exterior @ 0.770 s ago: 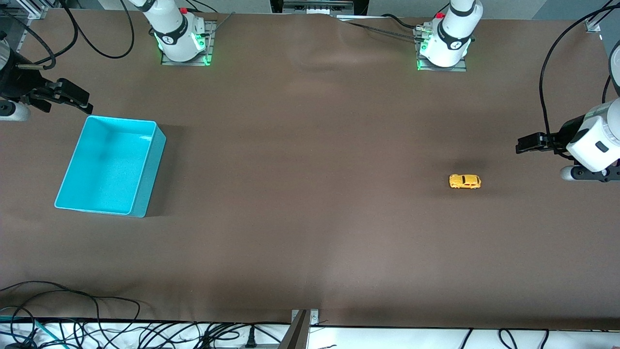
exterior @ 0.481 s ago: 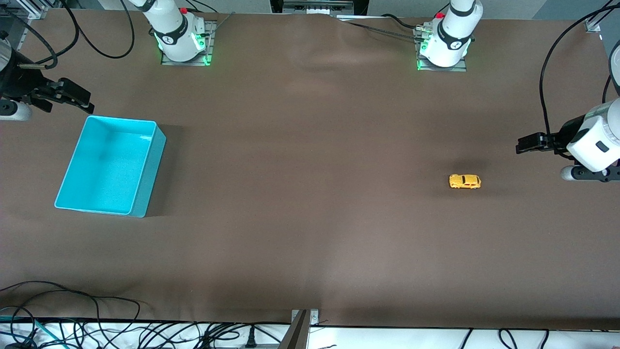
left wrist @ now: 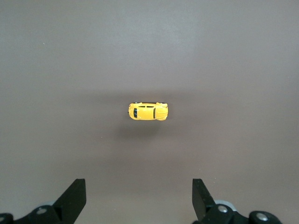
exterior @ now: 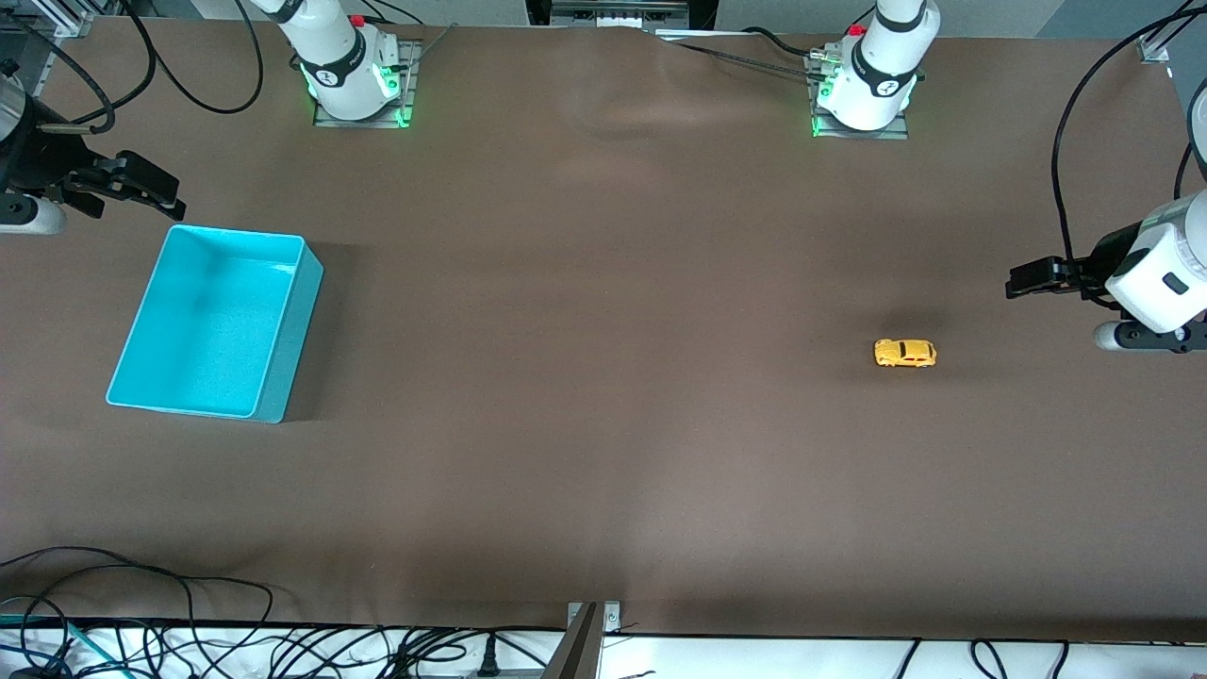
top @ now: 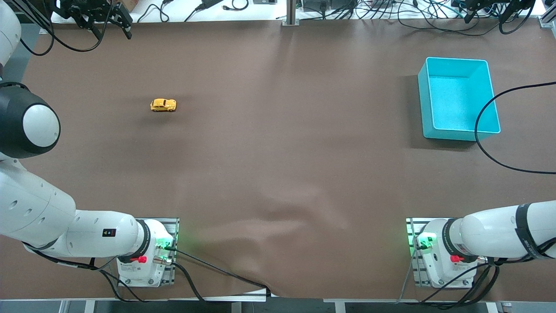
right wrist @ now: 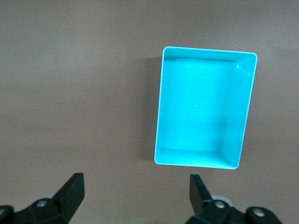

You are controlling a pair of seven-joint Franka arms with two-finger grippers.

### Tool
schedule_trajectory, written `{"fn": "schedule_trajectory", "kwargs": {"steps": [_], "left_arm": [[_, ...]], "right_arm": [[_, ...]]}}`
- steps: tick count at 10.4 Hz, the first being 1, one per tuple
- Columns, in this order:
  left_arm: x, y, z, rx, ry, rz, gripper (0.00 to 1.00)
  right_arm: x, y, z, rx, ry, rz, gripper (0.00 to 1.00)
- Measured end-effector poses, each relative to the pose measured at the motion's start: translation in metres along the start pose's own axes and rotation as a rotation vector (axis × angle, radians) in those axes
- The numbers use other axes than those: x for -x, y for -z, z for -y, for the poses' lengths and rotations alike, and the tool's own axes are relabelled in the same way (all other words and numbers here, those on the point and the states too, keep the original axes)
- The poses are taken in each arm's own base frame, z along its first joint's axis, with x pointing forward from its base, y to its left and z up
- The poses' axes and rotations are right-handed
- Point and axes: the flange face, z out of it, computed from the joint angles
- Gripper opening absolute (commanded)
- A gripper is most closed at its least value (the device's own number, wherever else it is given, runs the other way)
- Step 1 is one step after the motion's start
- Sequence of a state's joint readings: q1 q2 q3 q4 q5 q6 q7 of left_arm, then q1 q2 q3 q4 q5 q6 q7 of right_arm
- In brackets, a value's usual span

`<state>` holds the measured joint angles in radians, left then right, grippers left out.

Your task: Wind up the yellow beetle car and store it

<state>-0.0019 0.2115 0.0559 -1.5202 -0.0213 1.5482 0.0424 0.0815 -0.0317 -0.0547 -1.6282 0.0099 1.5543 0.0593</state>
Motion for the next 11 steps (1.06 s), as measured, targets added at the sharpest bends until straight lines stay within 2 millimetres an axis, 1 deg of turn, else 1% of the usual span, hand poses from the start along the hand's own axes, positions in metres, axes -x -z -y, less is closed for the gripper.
{"fn": "schedule_trajectory", "kwargs": {"steps": [4, 7, 11], "left_arm": [[0.0, 0.0, -0.0006, 0.0, -0.001, 0.0, 1.0], [-0.0003, -0.0003, -0.0018, -0.001, -0.003, 0.0, 1.0], [-0.0019, -0.0034, -0.0013, -0.001, -0.002, 0.006, 1.0]], "right_arm": [[0.0018, 0.0021, -0.004, -0.064, -0.018, 0.005, 1.0], [0.0026, 0.002, -0.0029, -0.072, -0.017, 0.011, 1.0], [-0.001, -0.0036, -0.0098, -0.071, -0.03, 0.02, 1.0]]}}
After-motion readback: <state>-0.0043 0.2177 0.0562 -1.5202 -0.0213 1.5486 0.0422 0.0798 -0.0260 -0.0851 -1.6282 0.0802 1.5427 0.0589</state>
